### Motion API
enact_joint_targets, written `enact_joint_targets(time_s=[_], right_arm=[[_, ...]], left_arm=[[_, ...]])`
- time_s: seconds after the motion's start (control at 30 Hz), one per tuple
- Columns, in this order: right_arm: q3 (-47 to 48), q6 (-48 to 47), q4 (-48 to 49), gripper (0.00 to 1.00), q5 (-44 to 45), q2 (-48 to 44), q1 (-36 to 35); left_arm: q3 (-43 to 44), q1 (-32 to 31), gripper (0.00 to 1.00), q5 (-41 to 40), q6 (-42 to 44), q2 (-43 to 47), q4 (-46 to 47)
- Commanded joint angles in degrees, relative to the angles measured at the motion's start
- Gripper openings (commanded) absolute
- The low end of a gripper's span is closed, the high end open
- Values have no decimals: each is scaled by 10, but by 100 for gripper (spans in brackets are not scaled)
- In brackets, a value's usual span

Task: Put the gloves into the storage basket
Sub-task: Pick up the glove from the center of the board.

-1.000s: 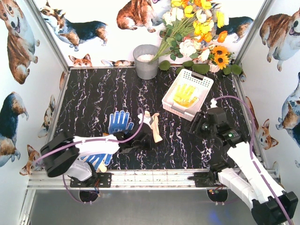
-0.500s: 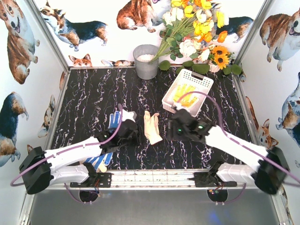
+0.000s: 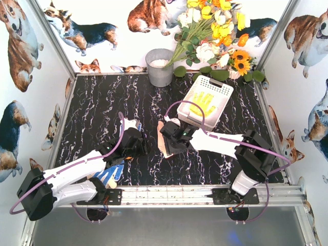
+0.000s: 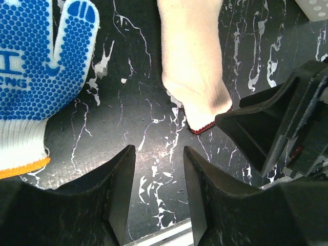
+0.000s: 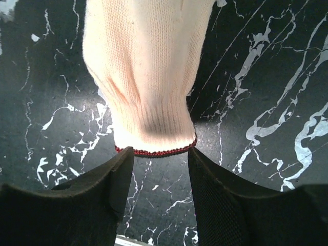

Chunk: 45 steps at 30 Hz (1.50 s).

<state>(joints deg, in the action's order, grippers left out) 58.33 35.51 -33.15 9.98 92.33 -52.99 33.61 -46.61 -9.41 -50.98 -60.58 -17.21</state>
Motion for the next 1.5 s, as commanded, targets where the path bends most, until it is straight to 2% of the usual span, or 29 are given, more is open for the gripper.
enact_joint_targets(time_s=[0.0, 0.13, 0.23, 0.4, 0.47, 0.53, 0.57, 0.8, 0.93, 1.03, 1.17, 1.27, 1.47], right_arm=[[21, 5, 32, 48, 32, 9, -4], [25, -3, 34, 47, 42, 29, -4], [29, -6, 33, 39, 56, 48, -4], [34, -11, 33, 36, 68, 69, -2], [39, -13, 29, 27, 60, 72, 0], [43, -12, 24, 7, 39, 65, 9], [45, -10, 19, 0, 26, 56, 16], [81, 4, -59, 0, -134, -27, 91], [133, -17, -159, 0, -158, -47, 111], [167, -8, -225, 0, -180, -55, 125], [190, 35, -260, 0, -235, -78, 143], [204, 62, -269, 0, -282, -87, 152], [240, 92, -305, 0, -339, -76, 159]], left_arm=[[-9, 9, 37, 0, 5, 17, -7], [-14, 11, 37, 1, 7, 25, -6], [-16, 11, 36, 1, 10, 32, -2], [-16, 11, 37, -2, 35, 49, -1], [-13, 12, 36, -2, 54, 56, -3], [-5, 12, 37, -2, 84, 61, -6], [-1, 11, 38, -2, 104, 64, -6], [34, -1, 44, 18, 297, 110, 2], [36, -7, 47, 16, 374, 134, 14], [36, -23, 53, 8, 410, 140, 40], [47, -86, 64, -40, 456, 123, 71], [65, -153, 67, -90, 497, 92, 80], [85, -231, 75, -138, 547, 38, 93]])
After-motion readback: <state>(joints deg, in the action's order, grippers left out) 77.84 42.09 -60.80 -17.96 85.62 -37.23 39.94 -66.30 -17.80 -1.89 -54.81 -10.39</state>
